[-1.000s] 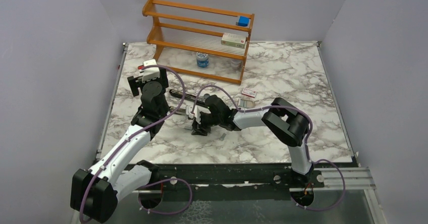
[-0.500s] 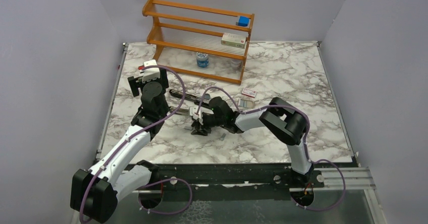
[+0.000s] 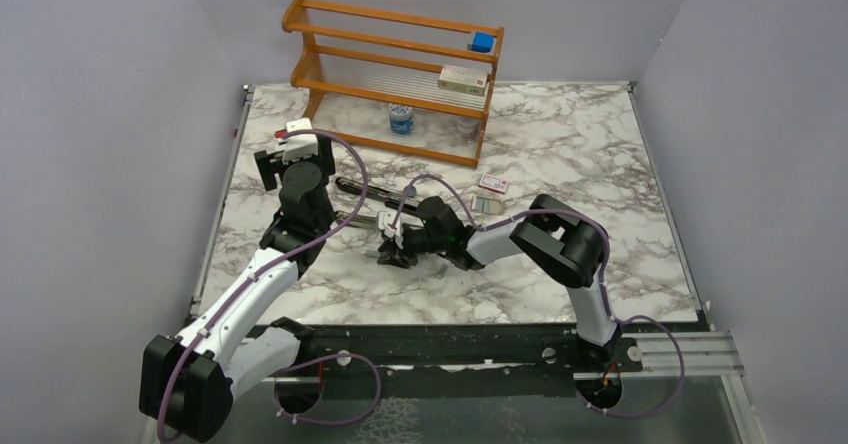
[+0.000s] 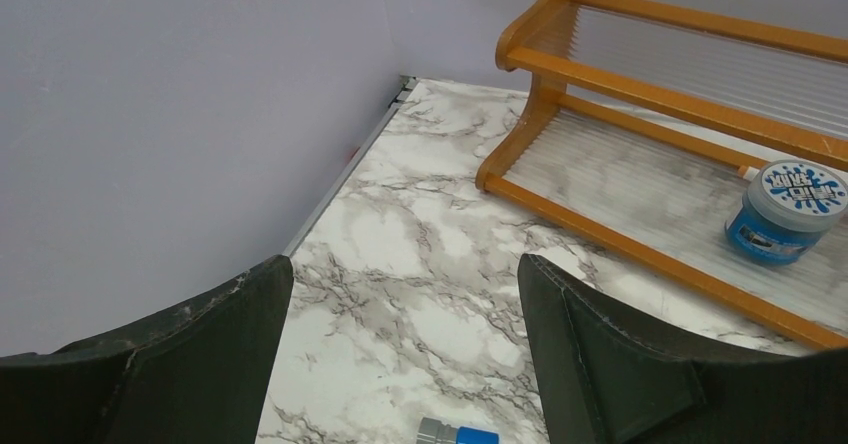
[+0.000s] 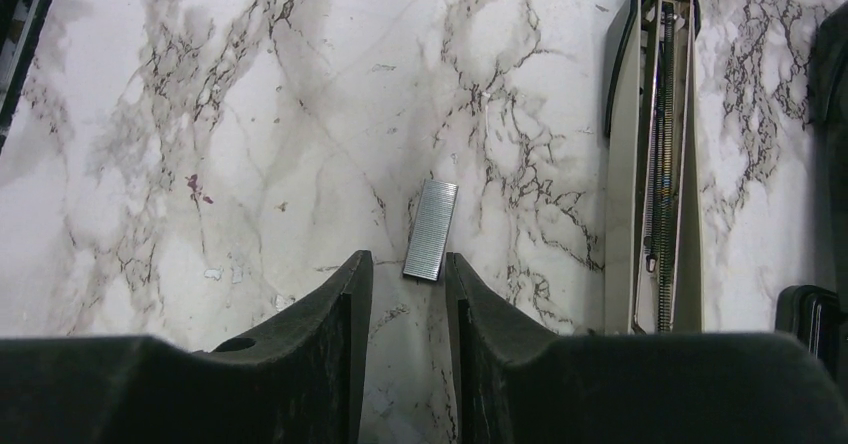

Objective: Load the staples into the stapler
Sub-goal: Place the staple at the center of the board, then pick up the staple from the center of the board.

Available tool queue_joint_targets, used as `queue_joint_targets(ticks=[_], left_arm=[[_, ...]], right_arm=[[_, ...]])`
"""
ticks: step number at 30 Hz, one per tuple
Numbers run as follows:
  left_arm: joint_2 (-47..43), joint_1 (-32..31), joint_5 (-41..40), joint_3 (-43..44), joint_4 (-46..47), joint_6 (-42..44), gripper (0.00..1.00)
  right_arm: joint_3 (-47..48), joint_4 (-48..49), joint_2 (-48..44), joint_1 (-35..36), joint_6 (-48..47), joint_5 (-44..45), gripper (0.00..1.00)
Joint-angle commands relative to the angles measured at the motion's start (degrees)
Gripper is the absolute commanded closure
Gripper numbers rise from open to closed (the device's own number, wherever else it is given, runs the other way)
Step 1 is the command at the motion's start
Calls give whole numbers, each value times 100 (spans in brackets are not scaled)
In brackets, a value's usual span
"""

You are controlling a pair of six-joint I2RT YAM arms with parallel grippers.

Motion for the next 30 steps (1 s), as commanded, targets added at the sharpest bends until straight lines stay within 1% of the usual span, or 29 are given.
queue_joint_targets(ticks=[1,9,22,30], left_arm=[[10,25,165,25,46,-61,14],[57,22,226,48,-8,-114,15],[80,30,273,60,-36,-161,16],[72,26,306,70,-71,-194,16]], right_arm=[[-257,-490,430,-6,-78,592,66],[-472,36,555,18,87,747,69],[-439,-146,621,108,-68,612,70],[-466,-157,629,117,-106,611,78]])
